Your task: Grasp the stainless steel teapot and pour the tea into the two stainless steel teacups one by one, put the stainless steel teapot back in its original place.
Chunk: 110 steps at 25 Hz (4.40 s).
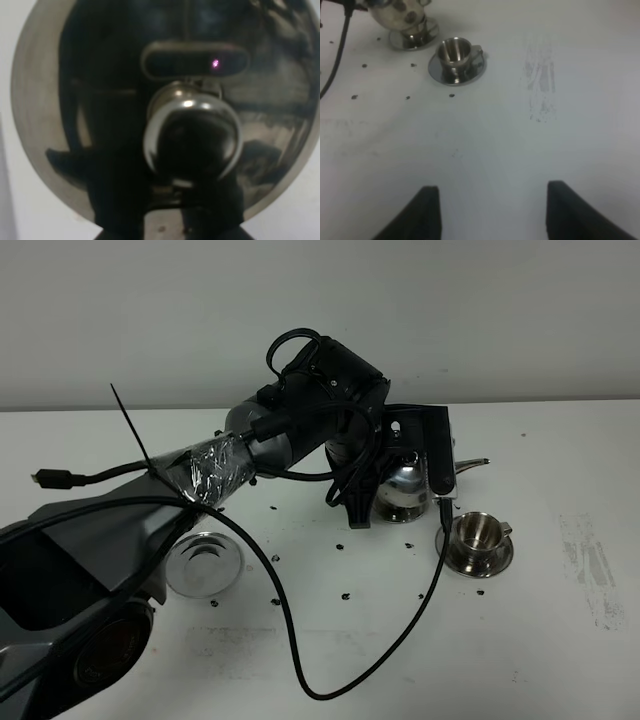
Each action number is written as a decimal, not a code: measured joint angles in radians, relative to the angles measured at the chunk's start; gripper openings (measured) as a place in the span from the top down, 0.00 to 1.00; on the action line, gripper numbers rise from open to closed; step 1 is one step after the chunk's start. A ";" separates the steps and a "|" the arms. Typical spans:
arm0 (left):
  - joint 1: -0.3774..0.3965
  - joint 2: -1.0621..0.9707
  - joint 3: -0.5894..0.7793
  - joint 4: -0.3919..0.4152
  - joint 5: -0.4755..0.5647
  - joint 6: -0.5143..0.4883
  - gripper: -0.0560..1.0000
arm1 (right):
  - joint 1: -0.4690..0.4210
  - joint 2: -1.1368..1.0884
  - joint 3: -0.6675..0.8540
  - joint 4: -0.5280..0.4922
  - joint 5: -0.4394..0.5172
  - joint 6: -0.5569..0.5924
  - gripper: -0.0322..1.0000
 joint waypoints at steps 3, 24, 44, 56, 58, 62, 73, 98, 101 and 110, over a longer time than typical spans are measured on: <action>-0.003 0.000 -0.001 0.019 -0.010 0.066 0.78 | 0.000 0.000 0.000 0.000 0.000 0.000 0.52; -0.018 0.000 -0.001 0.156 -0.174 0.293 0.78 | 0.000 0.000 0.000 0.000 0.000 0.000 0.52; -0.018 0.016 -0.001 0.248 -0.176 0.424 0.78 | 0.000 0.000 0.000 0.000 0.000 0.000 0.52; -0.025 0.016 -0.001 0.346 -0.199 0.426 0.78 | 0.000 0.000 0.000 0.000 0.000 0.000 0.52; -0.028 0.016 -0.001 0.355 -0.215 0.427 0.78 | 0.000 0.000 0.000 0.000 0.000 0.000 0.52; -0.038 0.016 -0.001 0.382 -0.232 0.427 0.78 | 0.000 0.000 0.000 0.000 0.000 0.000 0.52; -0.039 0.016 0.022 0.436 -0.265 0.427 0.78 | 0.000 0.000 0.000 0.000 0.000 0.000 0.52; -0.073 0.033 0.022 0.533 -0.292 0.427 0.78 | 0.000 0.000 0.000 0.000 0.000 0.000 0.52; -0.075 0.037 0.022 0.533 -0.292 0.427 0.78 | 0.000 0.000 0.000 0.000 0.000 0.000 0.52; -0.077 0.037 0.022 0.540 -0.291 0.465 0.78 | 0.000 0.000 0.000 0.000 0.000 0.000 0.52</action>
